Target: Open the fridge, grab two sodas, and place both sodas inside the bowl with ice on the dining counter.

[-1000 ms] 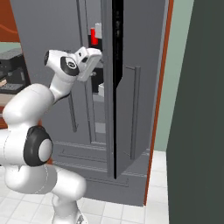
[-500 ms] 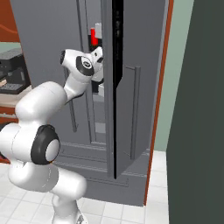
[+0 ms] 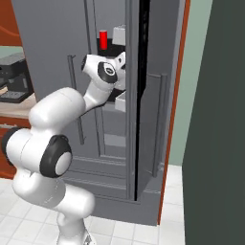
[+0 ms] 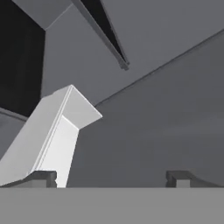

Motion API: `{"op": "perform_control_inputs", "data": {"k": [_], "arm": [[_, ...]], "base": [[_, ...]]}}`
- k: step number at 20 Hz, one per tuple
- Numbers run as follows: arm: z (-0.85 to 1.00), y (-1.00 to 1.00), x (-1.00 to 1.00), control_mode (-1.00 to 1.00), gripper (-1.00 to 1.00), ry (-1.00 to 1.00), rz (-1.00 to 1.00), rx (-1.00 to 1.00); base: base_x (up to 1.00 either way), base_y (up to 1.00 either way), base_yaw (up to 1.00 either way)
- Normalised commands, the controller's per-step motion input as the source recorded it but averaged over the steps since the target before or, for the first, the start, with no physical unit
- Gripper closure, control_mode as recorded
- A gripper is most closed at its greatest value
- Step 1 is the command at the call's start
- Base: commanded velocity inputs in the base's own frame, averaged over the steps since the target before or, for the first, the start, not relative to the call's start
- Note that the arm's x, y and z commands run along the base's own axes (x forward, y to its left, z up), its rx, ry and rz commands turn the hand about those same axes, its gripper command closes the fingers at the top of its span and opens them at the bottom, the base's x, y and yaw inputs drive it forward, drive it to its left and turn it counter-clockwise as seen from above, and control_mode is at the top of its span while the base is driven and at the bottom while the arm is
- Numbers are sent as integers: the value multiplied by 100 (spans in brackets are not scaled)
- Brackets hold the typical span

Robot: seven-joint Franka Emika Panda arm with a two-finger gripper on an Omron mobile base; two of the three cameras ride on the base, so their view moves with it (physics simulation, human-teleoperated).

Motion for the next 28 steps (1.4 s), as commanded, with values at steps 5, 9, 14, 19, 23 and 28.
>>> {"op": "perform_control_inputs", "data": {"k": [5,9,14,19,23,28], "arm": [[0,-85,-9,-100,-100,0,-6,0],[0,-79,-8,-100,-100,0,-6,0],[0,-38,-32,-100,-100,-9,-3,0],[0,14,-78,-100,-100,-16,4,0],[-6,71,-90,-100,-100,-12,1,4],[-2,99,-55,-100,-100,-7,0,12]], "base": [[0,0,0],[0,0,0],[0,0,0],[0,0,0],[0,0,0],[0,0,0]]}}
